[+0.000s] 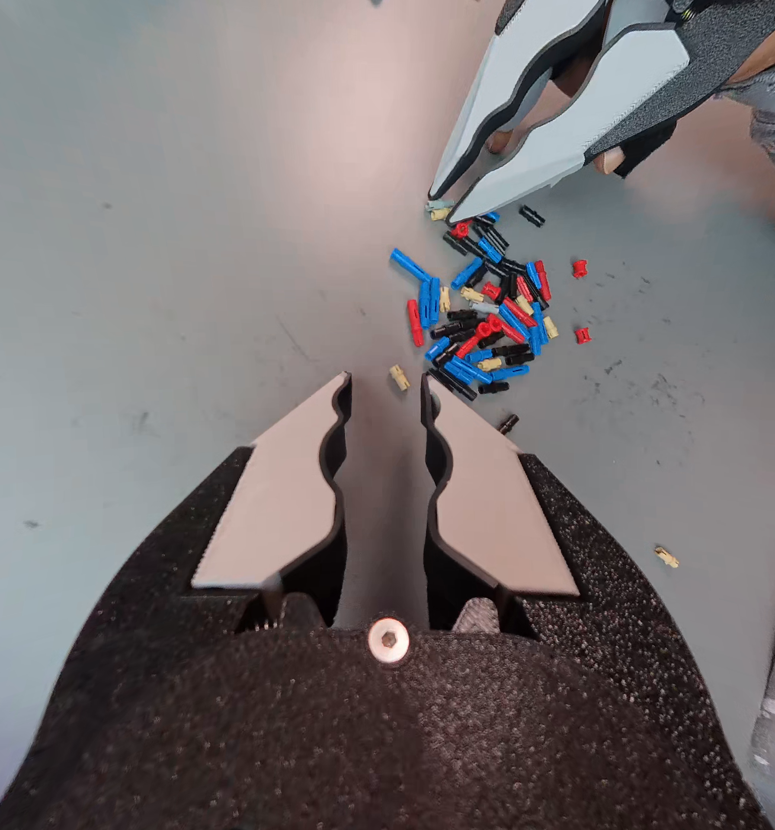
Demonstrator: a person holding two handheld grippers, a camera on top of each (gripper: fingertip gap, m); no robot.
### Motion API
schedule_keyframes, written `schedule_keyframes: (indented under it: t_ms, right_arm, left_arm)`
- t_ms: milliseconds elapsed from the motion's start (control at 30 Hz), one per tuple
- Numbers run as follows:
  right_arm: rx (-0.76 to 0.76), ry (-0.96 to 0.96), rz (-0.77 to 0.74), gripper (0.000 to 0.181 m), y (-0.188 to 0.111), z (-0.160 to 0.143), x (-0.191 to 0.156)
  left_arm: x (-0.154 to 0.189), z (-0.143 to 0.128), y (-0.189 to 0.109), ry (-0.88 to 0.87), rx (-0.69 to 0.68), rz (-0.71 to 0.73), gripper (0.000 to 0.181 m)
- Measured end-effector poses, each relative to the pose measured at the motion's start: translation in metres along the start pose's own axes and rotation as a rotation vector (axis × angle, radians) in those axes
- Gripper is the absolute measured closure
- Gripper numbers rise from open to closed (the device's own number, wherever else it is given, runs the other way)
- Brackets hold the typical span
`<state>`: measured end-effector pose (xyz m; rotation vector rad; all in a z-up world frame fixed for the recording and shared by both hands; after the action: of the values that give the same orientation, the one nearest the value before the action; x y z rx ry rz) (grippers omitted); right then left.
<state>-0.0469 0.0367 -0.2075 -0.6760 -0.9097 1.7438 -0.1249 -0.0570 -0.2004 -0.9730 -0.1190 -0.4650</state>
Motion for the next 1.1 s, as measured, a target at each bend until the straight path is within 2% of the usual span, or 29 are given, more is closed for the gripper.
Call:
schedule_keyframes:
  t_ms: [100, 267, 367, 467, 633, 767, 933, 1100]
  right_arm:
    - [-0.015, -0.058, 0.035, 0.171, 0.001, 0.001, -0.020]
    - [-0.026, -0.142, 0.083, 0.171, -0.001, 0.000, -0.050]
    - [0.017, -0.128, 0.049, 0.167, -0.005, 0.010, -0.043]
    - [0.036, -0.083, 0.035, 0.154, -0.002, 0.021, -0.027]
    - [-0.018, -0.074, 0.094, 0.138, 0.020, 0.030, -0.020]
    - [-0.049, -0.132, 0.118, 0.162, 0.019, 0.029, -0.030]
    - [-0.048, -0.221, 0.101, 0.175, 0.012, 0.017, -0.052]
    - [0.049, -0.158, 0.059, 0.163, -0.017, 0.010, -0.056]
  left_arm:
    - [0.008, -0.005, 0.006, 0.057, -0.014, 0.016, 0.153]
    - [0.026, -0.001, 0.019, 0.152, -0.041, 0.030, 0.166]
    - [0.037, 0.003, 0.027, 0.197, -0.048, 0.024, 0.168]
    - [0.046, 0.006, 0.033, 0.228, -0.052, 0.009, 0.173]
    - [0.048, 0.017, 0.023, 0.217, 0.014, -0.002, 0.161]
    - [0.023, 0.020, 0.013, 0.165, 0.042, 0.081, 0.152]
    - [0.020, 0.015, 0.028, 0.193, -0.007, 0.085, 0.152]
    - [0.033, 0.016, 0.036, 0.246, -0.025, 0.061, 0.164]
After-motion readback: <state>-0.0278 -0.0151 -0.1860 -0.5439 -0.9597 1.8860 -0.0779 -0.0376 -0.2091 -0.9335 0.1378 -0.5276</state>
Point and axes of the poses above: each gripper's, where its closed fingertips meet, y out along the fingers, z out of its top, x = y × z across the jaws, the point moved 2 cm from there along -y, back along the fingers, and after that the axes turned 7 degrees about -x, right-handed, at the moved point
